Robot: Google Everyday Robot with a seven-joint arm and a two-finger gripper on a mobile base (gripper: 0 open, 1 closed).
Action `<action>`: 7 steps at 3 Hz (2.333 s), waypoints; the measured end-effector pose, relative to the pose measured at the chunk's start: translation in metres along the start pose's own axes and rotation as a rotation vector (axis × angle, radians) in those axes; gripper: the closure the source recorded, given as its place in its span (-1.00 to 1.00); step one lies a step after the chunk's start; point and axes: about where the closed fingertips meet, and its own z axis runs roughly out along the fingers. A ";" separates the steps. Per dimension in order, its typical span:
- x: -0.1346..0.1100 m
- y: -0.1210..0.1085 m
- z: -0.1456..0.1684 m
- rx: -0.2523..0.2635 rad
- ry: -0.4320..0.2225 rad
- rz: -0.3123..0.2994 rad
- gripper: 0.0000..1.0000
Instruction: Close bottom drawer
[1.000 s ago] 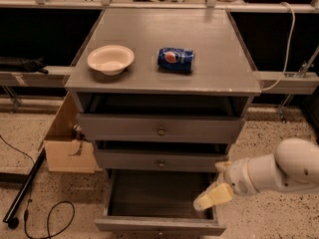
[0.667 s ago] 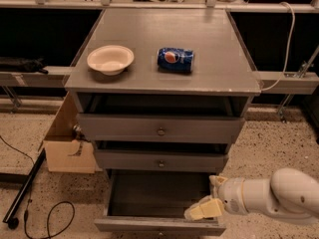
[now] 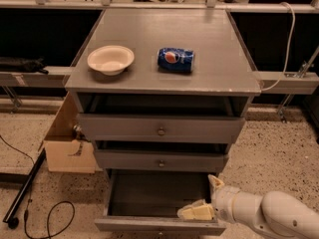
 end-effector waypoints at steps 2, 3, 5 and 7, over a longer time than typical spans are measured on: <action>0.019 -0.029 0.009 0.066 0.052 -0.017 -1.00; 0.045 -0.028 0.016 0.085 0.210 -0.106 -1.00; 0.136 -0.044 -0.004 0.223 0.520 -0.123 -1.00; 0.137 -0.038 0.012 0.169 0.534 -0.183 -1.00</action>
Offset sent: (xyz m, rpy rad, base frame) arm 0.0139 -0.0130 -0.0195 -0.0621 -0.0022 -0.0262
